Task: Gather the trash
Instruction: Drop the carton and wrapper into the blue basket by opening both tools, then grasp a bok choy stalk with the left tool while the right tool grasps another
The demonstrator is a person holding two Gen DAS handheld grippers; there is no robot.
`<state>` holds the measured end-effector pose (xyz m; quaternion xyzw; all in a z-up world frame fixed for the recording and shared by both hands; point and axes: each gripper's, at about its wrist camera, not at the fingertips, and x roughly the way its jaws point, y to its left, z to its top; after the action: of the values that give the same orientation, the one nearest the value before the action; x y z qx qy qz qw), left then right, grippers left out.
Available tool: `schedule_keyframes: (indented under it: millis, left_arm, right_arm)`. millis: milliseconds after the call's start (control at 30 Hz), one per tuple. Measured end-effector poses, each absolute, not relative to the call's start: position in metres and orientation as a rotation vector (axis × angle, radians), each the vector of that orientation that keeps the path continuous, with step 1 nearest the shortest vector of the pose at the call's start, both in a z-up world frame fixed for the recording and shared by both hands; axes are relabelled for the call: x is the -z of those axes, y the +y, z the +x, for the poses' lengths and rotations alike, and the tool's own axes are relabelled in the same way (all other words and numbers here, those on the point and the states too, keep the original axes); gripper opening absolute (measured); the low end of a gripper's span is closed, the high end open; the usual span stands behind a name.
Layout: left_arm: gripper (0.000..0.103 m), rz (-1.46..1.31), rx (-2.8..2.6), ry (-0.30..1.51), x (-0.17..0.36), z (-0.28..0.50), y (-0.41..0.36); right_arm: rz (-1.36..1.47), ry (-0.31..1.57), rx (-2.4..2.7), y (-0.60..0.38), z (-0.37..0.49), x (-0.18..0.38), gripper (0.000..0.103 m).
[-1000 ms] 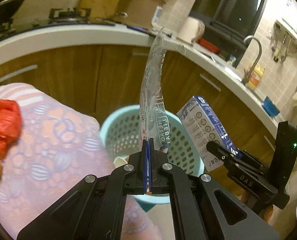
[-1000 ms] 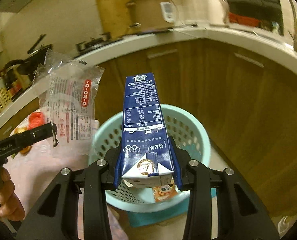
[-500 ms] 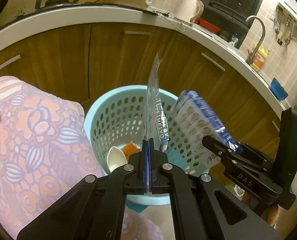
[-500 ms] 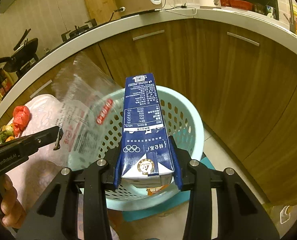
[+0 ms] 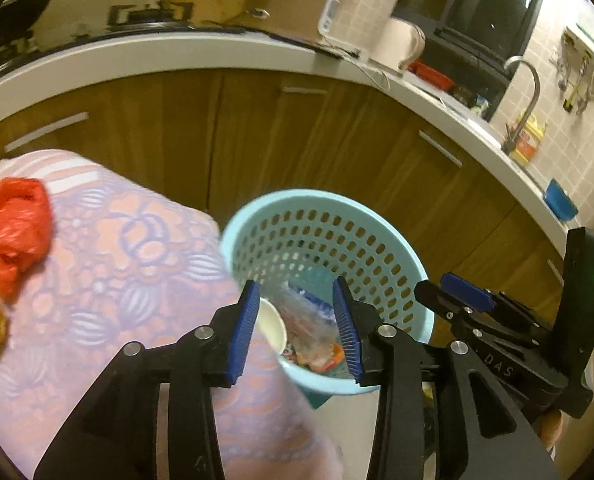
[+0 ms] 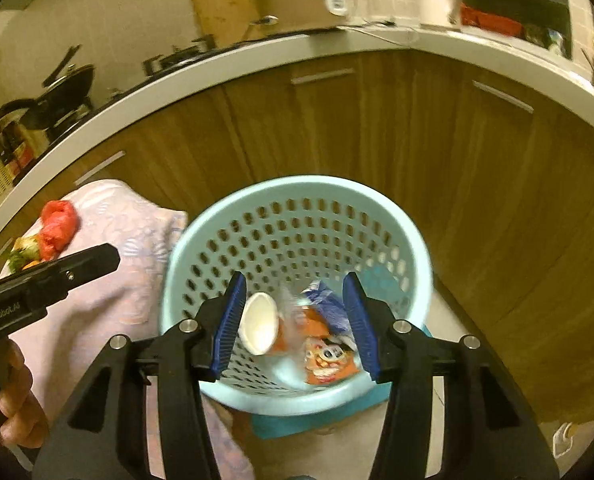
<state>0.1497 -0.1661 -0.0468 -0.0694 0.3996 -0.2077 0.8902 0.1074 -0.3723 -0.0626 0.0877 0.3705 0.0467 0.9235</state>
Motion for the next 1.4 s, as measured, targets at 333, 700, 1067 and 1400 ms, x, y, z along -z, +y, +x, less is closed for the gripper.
schedule_keyframes:
  millis: [333, 700, 1067, 1400]
  left_arm:
    - [0.039, -0.249, 0.273, 0.721, 0.014, 0.115, -0.073]
    - [0.039, -0.265, 0.032, 0.731, 0.01, 0.071, 0.061]
    - [0.037, -0.182, 0.004, 0.829, 0.045, 0.091, 0.108]
    - [0.035, -0.159, 0.028, 0.859, 0.062, 0.115, 0.108]
  right_arm:
    - [0.104, 0.701, -0.278, -0.287, 0.101, 0.026, 0.047]
    - [0.075, 0.732, -0.454, -0.19, 0.108, 0.01, 0.047]
    - [0.016, 0.787, -0.585, -0.089, 0.132, 0.004, 0.046]
    - [-0.017, 0.807, -0.622, -0.039, 0.145, 0.009, 0.046]
